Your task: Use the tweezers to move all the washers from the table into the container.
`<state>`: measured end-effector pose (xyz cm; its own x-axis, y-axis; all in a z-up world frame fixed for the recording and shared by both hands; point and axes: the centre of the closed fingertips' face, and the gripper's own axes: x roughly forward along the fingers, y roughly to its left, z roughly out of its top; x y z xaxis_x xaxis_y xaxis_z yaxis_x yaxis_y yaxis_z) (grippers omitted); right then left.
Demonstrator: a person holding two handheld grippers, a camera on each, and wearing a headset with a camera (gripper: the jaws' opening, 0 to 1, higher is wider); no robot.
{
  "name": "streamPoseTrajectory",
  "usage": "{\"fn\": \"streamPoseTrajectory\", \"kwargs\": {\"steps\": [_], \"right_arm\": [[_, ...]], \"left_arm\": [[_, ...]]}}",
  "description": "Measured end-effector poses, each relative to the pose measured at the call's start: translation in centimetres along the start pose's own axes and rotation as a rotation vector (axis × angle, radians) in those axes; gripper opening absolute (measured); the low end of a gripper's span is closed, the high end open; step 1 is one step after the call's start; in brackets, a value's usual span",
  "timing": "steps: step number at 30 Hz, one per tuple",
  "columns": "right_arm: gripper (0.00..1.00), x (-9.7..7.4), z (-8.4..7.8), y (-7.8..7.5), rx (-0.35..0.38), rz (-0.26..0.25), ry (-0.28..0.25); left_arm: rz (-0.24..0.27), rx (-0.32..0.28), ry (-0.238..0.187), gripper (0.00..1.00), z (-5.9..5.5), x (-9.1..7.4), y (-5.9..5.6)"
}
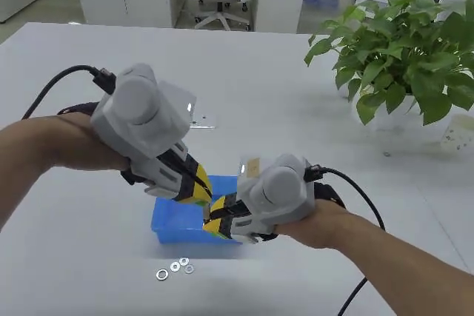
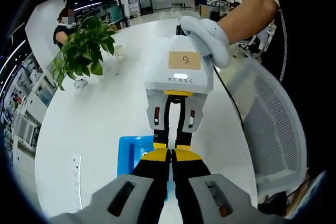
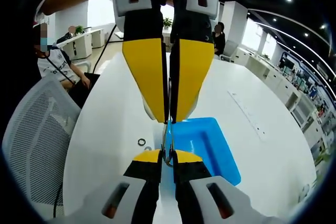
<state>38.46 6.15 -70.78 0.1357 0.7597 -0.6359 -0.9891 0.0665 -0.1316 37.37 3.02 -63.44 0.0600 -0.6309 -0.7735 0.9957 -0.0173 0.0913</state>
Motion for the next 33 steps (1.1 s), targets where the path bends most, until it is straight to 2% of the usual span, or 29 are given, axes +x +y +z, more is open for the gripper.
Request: {"fn": "streamPoseTrajectory", "kwargs": {"steps": [8,12,33], "right_arm": [[0.10,0.3,-0.4,-1.6,0.000,-0.004,0.002],[0.10,0.7,-0.7,-2.1,-0.005,0.001,0.005],[0.10,3.5,-3.4,-4.4,0.031,0.033,0.022]], "left_arm": [[0.003,0.002,-0.003,0.05,-0.3,0.4,1.7],[-0.002,0.003,0.001,0.05,-0.6,0.7,2.2],[-0.014,-0.022,0.009,0.05,-3.4,3.4,5.0]]}}
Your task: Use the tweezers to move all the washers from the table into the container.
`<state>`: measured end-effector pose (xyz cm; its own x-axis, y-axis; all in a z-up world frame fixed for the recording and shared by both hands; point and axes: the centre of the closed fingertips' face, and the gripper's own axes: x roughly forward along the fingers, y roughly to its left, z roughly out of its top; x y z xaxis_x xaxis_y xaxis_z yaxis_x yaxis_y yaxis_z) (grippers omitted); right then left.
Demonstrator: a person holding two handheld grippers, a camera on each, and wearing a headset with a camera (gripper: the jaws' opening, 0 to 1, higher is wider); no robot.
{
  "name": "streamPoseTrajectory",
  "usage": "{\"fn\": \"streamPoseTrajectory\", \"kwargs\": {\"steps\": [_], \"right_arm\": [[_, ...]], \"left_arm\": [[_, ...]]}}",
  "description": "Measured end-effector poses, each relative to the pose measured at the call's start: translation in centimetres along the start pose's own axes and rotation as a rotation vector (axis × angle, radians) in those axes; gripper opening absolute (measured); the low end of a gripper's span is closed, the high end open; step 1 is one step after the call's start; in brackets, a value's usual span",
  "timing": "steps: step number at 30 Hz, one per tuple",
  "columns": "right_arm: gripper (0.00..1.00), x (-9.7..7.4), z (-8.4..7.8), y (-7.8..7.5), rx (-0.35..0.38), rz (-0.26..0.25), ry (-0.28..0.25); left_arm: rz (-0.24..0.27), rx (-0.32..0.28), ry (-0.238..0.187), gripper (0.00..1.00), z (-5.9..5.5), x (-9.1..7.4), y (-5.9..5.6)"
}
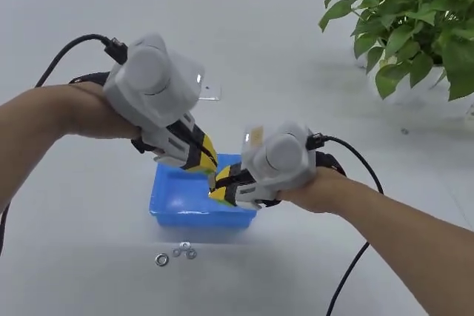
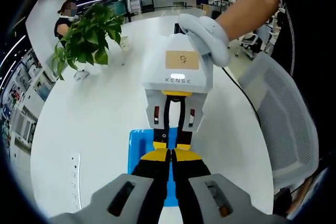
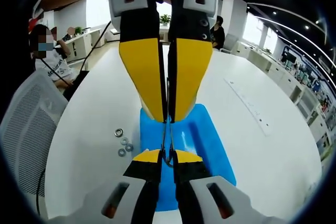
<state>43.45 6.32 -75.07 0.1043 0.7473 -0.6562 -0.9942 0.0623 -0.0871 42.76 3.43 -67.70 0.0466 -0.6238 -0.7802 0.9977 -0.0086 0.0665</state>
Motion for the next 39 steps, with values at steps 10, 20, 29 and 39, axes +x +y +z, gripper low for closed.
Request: {"fn": "streamPoseTrajectory", "kwargs": {"steps": [10,20,29,39], "right_arm": [[0.10,1.0,-1.1,-0.6,0.009,0.014,0.009],[0.10,1.3,-1.6,-0.8,0.008,0.019,0.015],[0.10,1.4,-1.9,-0.8,0.006,0.018,0.021],[0.10,1.3,-1.9,-0.8,0.001,0.015,0.023]], "left_arm": [[-0.004,-0.012,0.002,0.05,-0.9,1.2,0.7],[0.000,-0.013,0.004,0.05,-1.2,1.6,0.9],[0.003,-0.007,0.009,0.05,-1.4,1.8,1.0],[0.002,-0.003,0.010,0.05,-1.3,1.8,0.9]]}}
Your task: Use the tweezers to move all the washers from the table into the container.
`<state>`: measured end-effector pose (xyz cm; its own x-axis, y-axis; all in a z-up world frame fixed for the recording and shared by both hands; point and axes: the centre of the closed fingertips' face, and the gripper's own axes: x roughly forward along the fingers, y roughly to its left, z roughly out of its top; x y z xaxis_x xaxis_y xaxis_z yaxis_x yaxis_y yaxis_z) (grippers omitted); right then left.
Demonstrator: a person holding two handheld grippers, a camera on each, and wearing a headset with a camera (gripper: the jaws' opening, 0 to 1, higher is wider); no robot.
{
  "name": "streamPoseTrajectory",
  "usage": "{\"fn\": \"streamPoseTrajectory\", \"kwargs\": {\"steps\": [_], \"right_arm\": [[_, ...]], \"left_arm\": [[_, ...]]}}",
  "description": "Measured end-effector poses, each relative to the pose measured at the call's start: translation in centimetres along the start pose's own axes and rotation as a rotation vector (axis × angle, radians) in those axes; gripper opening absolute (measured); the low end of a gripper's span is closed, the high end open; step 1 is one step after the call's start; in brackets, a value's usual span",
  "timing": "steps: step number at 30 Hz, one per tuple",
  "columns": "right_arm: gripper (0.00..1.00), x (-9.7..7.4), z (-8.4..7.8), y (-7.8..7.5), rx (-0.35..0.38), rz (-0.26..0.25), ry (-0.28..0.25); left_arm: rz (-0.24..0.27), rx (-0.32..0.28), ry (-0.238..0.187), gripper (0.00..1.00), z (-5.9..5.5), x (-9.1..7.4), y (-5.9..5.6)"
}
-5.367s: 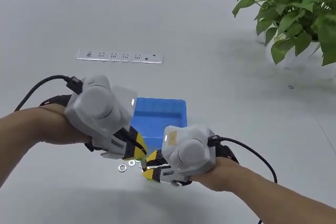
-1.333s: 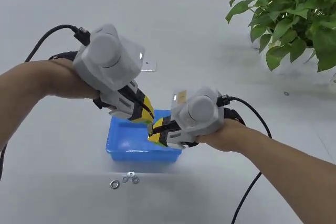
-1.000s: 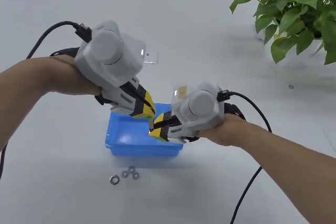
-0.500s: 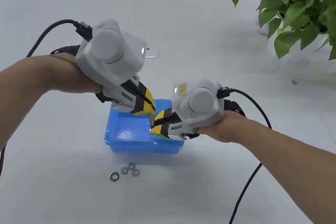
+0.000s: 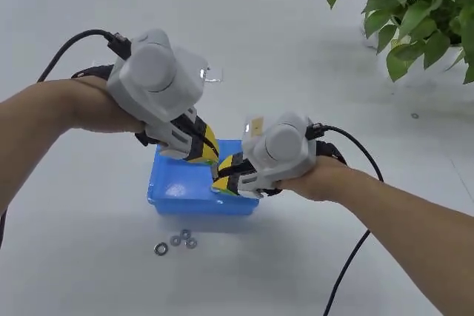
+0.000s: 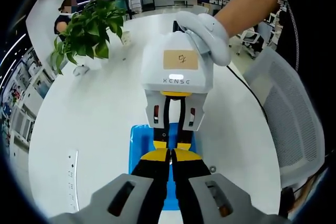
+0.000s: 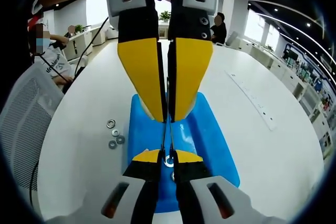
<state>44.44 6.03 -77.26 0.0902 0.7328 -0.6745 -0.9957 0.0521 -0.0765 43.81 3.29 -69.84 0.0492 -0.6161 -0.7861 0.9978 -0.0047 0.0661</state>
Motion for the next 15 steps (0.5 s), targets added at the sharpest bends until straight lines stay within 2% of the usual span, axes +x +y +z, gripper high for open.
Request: {"fn": "streamPoseTrajectory", "kwargs": {"steps": [15], "right_arm": [[0.11,-0.8,1.1,0.5,-0.015,-0.016,-0.008]], "left_arm": [[0.013,0.008,-0.002,0.05,0.7,-1.2,-0.7]]}}
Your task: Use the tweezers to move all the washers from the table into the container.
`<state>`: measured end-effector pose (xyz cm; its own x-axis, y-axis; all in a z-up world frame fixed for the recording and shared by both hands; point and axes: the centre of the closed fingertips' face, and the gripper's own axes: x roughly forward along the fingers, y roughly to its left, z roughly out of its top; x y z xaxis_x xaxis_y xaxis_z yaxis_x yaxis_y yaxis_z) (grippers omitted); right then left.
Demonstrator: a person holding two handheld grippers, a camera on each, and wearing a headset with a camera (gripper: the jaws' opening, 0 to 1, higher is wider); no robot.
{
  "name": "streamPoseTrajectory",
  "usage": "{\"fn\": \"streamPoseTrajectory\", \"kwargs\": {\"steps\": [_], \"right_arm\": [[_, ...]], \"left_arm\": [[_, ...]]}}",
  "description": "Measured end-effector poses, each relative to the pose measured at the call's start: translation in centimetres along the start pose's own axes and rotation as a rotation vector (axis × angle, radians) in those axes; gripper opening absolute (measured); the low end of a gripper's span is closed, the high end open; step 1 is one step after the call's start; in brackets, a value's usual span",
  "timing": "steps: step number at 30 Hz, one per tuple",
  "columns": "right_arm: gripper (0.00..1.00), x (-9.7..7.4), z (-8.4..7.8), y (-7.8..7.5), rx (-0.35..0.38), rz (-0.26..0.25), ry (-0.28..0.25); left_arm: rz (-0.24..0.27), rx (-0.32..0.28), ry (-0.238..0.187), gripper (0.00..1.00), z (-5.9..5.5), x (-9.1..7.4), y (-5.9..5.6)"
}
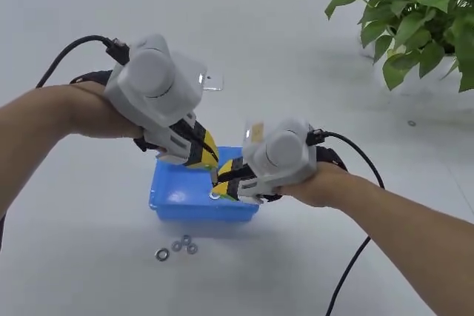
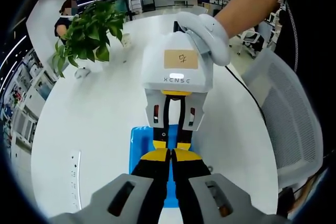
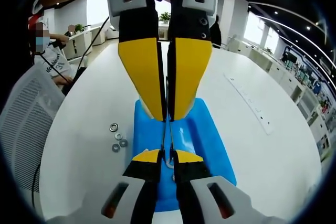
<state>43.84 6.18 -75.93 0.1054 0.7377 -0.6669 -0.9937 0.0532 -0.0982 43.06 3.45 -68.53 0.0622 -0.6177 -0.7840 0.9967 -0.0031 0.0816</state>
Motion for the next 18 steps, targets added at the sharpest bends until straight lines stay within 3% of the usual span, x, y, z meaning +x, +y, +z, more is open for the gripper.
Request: {"fn": "streamPoseTrajectory", "kwargs": {"steps": [18], "right_arm": [[0.11,-1.3,1.8,1.4,-0.018,-0.020,-0.013]], "left_arm": [[0.017,0.005,0.009,0.05,0.9,-2.1,-1.7]]}}
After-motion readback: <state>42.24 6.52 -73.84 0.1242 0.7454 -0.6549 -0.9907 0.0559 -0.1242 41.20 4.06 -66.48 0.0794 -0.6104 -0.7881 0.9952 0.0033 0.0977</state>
